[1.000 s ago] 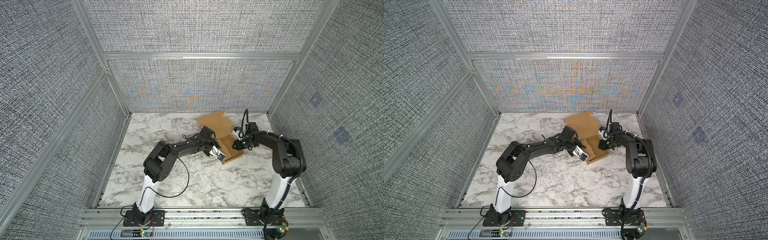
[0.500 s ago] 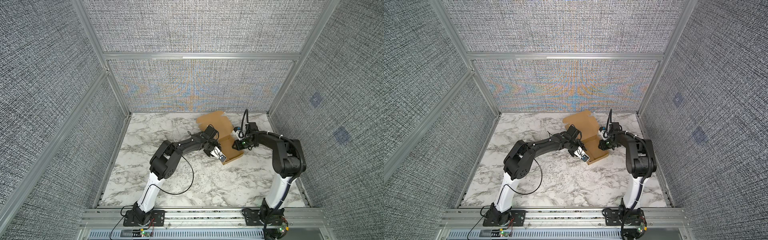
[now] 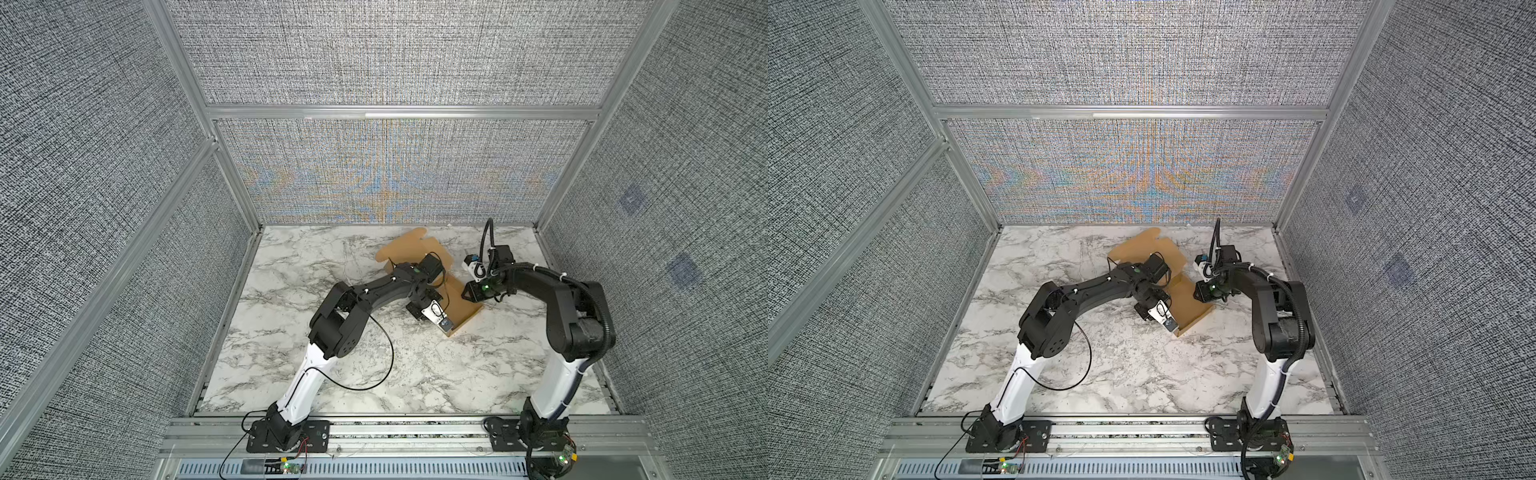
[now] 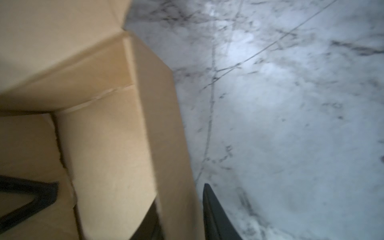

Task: Assemble paper box
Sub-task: First fold the bottom flaps of a flat cardboard box at the center of the table.

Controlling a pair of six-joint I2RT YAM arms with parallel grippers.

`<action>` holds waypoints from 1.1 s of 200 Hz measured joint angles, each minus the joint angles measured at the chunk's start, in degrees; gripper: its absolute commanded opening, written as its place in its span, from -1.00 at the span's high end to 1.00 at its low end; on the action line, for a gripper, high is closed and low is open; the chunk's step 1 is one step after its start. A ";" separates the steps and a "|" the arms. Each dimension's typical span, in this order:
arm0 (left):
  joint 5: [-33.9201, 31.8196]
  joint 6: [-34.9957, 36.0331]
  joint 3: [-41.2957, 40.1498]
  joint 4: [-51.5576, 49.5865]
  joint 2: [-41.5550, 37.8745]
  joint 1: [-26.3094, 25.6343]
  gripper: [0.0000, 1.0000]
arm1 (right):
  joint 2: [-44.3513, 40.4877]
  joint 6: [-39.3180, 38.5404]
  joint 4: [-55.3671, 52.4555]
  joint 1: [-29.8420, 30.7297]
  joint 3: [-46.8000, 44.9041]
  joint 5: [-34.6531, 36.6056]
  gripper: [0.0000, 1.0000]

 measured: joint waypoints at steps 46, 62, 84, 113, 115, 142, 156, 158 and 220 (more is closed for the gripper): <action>0.37 -0.90 -2.25 -7.65 -1.14 -1.40 0.72 | -4.26 4.00 0.13 3.74 -3.21 0.00 0.39; 0.83 -1.53 -6.19 -8.35 -3.26 -1.84 0.74 | -4.79 4.74 0.07 5.22 -3.82 0.11 0.38; 1.84 -2.49 -9.86 -8.90 -4.98 -2.32 0.89 | -6.10 6.40 0.07 6.91 -4.98 0.17 0.38; 2.29 -3.30 -11.54 -8.46 -5.73 -2.60 1.00 | -8.41 9.03 0.33 8.63 -6.75 2.32 0.36; 2.34 -3.30 -11.56 -8.48 -5.73 -2.62 1.00 | -8.50 9.09 0.37 8.70 -6.82 2.56 0.36; 2.95 -3.32 -10.91 -10.03 -5.35 -2.69 1.00 | -11.28 11.41 1.09 10.10 -8.61 4.59 0.34; 2.99 -3.32 -10.67 -10.60 -5.29 -2.73 1.00 | -12.70 12.61 2.05 10.73 -9.70 5.64 0.32; 2.99 -3.32 -10.67 -10.64 -5.29 -2.73 0.98 | -12.85 12.79 2.14 10.82 -9.86 5.68 0.32; 3.80 -4.17 -9.57 -13.05 -5.29 -2.99 0.47 | -12.87 15.17 4.07 12.17 -11.85 8.46 0.34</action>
